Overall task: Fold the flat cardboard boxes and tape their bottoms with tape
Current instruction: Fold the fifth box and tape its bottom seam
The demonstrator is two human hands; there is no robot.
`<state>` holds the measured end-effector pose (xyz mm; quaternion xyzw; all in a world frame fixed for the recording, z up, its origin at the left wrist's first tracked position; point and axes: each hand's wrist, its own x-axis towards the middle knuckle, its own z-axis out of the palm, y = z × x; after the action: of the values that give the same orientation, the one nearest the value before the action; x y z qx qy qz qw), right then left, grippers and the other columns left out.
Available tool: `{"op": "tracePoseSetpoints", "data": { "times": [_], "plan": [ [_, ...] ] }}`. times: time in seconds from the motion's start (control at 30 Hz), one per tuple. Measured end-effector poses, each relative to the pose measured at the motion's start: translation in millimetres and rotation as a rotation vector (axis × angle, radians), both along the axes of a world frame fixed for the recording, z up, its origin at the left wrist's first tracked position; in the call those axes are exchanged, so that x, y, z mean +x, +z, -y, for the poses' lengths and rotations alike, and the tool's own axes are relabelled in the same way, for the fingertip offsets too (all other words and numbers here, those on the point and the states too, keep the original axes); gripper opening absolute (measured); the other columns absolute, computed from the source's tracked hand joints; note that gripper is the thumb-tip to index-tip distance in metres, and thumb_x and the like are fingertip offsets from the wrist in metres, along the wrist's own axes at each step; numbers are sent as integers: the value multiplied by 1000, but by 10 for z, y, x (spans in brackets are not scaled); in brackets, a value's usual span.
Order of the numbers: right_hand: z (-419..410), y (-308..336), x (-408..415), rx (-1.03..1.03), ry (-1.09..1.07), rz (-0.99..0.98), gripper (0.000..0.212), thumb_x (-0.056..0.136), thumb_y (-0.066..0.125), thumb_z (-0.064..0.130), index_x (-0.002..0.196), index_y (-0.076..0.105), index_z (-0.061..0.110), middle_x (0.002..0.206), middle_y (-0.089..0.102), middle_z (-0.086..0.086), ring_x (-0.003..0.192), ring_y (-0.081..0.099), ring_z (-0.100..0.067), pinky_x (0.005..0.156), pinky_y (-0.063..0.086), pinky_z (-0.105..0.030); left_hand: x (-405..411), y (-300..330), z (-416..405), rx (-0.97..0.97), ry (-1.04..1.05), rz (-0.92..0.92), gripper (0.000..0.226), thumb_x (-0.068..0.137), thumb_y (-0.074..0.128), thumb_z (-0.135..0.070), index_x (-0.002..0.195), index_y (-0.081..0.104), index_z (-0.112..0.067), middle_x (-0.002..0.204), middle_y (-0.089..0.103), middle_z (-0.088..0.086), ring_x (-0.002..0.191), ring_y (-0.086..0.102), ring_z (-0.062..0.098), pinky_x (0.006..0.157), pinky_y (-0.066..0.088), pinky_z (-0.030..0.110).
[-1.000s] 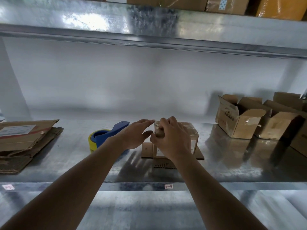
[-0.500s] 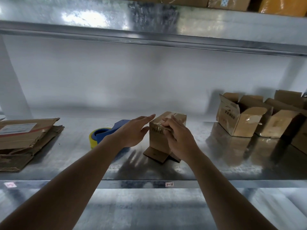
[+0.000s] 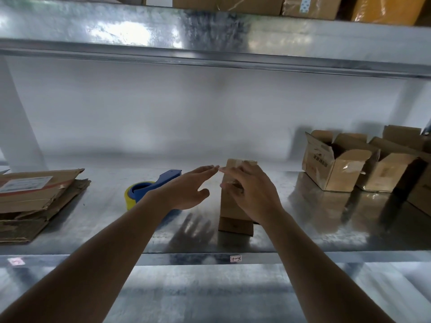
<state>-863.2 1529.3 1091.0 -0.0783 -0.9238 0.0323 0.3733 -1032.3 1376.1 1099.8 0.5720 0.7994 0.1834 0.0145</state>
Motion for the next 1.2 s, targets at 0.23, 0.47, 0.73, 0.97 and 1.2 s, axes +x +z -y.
{"op": "tracePoseSetpoints", "data": {
  "times": [0.23, 0.47, 0.73, 0.97, 1.2],
  "plan": [
    [32, -31, 23, 2, 60, 20, 26, 100, 67, 33, 125, 74, 31, 112, 56, 10, 103, 53, -12, 77, 56, -26, 98, 17, -58, -54, -3, -61, 69, 109, 49, -38, 166, 11, -32, 173, 10, -11, 157, 19, 13, 125, 22, 32],
    [6, -26, 39, -65, 53, -11, 23, 99, 69, 25, 120, 77, 26, 108, 63, 11, 95, 55, -8, 74, 39, -11, 146, -44, -106, -13, -12, -26, 58, 111, 38, -40, 165, 19, -29, 171, 19, -9, 157, 21, 12, 126, 18, 30],
    [-59, -36, 117, -85, 77, -24, 35, 98, 65, 44, 126, 74, 26, 126, 70, 10, 113, 63, -15, 91, 59, -32, 186, 9, -151, 58, 3, 99, 54, 112, 27, -47, 160, 36, -26, 164, 36, -6, 149, 36, 14, 119, 24, 23],
    [-87, -241, 210, -270, -106, 27, 66, 103, 32, 58, 156, 41, 20, 164, 38, -3, 143, 47, -23, 108, 52, -42, 212, -23, -248, 44, -19, 56, 59, 109, 35, -46, 164, 27, -26, 169, 28, -7, 153, 32, 18, 121, 27, 28],
    [-271, -296, 233, -374, -29, 41, 51, 107, 48, 32, 155, 47, 15, 161, 44, -7, 142, 50, -26, 113, 48, -46, 240, -57, -276, 81, -46, 46, 73, 97, 40, -54, 164, 26, -26, 169, 28, -7, 153, 33, 19, 120, 30, 29]
  ]
}}
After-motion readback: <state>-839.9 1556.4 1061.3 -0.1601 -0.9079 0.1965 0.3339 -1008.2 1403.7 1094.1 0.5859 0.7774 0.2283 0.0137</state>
